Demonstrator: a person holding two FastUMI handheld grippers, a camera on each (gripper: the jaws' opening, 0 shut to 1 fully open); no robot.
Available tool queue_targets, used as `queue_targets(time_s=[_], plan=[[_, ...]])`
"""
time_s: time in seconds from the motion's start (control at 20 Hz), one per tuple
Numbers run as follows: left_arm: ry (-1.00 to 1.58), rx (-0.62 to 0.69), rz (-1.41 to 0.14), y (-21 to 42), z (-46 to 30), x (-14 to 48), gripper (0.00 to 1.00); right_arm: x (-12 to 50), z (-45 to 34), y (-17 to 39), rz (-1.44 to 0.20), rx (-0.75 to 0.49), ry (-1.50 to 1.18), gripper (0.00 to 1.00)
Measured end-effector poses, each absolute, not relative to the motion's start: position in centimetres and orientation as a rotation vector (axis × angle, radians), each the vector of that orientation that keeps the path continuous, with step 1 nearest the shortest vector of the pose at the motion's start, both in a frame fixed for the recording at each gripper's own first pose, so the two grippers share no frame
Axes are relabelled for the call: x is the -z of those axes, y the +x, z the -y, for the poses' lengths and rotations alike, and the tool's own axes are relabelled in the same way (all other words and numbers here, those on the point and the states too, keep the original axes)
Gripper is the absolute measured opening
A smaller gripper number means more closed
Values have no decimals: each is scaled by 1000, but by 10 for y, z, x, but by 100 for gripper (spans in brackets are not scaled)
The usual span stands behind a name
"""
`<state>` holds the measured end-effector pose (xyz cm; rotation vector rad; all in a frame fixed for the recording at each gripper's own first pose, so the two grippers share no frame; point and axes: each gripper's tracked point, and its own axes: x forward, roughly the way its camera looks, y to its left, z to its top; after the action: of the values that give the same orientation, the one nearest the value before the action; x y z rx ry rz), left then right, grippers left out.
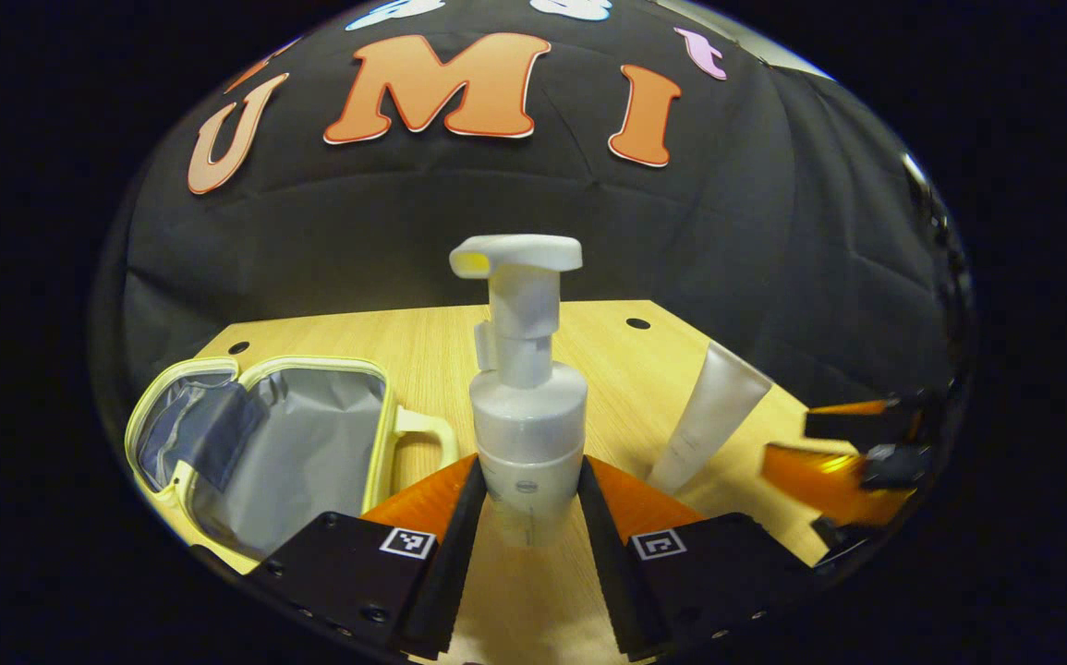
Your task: First open the suitcase, pack the skin care products into it, and then close the suitcase.
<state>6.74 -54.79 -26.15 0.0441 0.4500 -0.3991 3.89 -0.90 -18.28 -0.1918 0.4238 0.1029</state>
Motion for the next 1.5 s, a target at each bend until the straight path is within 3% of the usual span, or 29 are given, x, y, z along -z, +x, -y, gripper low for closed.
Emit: queue_targets(time_s=[0.2,0.35,0.45,0.65,0.75,0.95,1.0,1.05,1.5], plan=[[23,372,-507,51,500,227,62,211,3,71,-453,-107,-217,96],[49,272,-552,55,446,219,63,233,3,89,-494,-109,-208,96],[64,221,-566,53,417,217,63,244,7,94,-518,-94,-178,90],[49,192,-573,50,389,209,63,251,5,104,-522,-92,-148,67],[51,183,-576,51,379,207,63,251,2,105,-521,-96,-166,46],[55,229,-659,57,369,219,63,247,0,99,-598,-84,-111,38],[69,250,-693,61,367,223,63,242,-3,93,-618,-85,-77,32],[86,267,-721,68,363,227,63,235,-8,89,-638,-91,-39,37],[271,405,-1099,138,312,273,63,171,-88,48,-754,-197,176,36]])
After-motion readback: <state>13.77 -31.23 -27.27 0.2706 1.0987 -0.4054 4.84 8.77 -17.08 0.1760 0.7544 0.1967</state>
